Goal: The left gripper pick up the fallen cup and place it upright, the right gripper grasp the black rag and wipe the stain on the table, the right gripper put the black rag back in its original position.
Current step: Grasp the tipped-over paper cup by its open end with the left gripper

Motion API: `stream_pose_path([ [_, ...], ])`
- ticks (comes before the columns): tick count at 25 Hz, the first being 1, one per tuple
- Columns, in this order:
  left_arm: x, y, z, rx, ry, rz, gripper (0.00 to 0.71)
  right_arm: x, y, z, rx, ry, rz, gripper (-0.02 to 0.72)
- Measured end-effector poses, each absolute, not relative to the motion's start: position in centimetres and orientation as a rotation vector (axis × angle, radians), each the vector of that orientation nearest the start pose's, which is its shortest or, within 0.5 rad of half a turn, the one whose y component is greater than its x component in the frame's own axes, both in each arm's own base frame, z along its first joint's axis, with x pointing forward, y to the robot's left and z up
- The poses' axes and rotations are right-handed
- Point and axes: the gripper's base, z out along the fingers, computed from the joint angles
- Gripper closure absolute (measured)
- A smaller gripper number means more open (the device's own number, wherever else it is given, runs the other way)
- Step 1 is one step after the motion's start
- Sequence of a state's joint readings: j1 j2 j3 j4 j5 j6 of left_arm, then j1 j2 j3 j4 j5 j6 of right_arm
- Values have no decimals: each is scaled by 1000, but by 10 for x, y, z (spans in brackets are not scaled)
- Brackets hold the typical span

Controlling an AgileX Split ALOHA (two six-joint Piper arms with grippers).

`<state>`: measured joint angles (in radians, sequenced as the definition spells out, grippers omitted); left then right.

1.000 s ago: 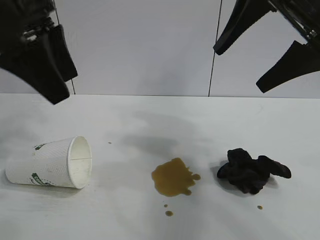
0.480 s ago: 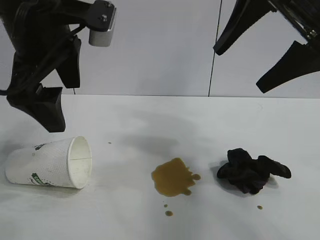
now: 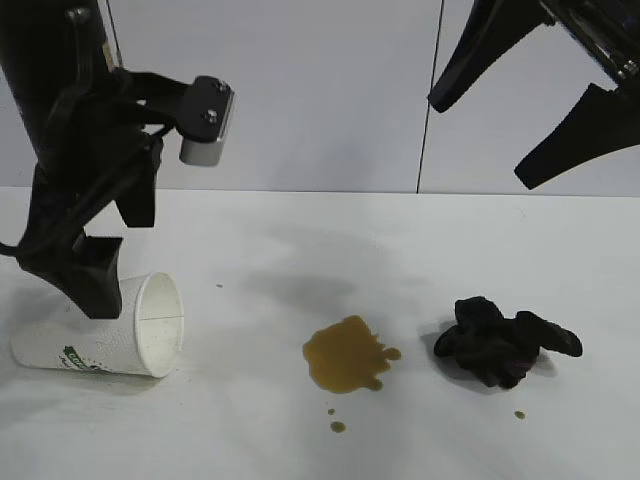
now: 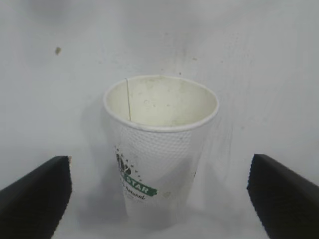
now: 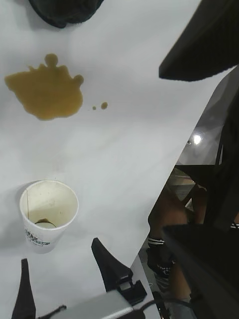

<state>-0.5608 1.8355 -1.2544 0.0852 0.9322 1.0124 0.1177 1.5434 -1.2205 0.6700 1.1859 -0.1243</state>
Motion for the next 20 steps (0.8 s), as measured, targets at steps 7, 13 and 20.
stream_pose_path([
  [7, 315, -185, 153, -2335, -2137, -207, 17, 289, 87, 297, -42, 2847, 940, 159],
  [13, 321, -189, 141, -2368, -2147, -232, 17, 289, 87, 297, -44, 2849, 942, 159],
  [20, 325, -192, 142, -2411, -2179, -253, 22, 289, 87, 297, -44, 2850, 940, 159],
])
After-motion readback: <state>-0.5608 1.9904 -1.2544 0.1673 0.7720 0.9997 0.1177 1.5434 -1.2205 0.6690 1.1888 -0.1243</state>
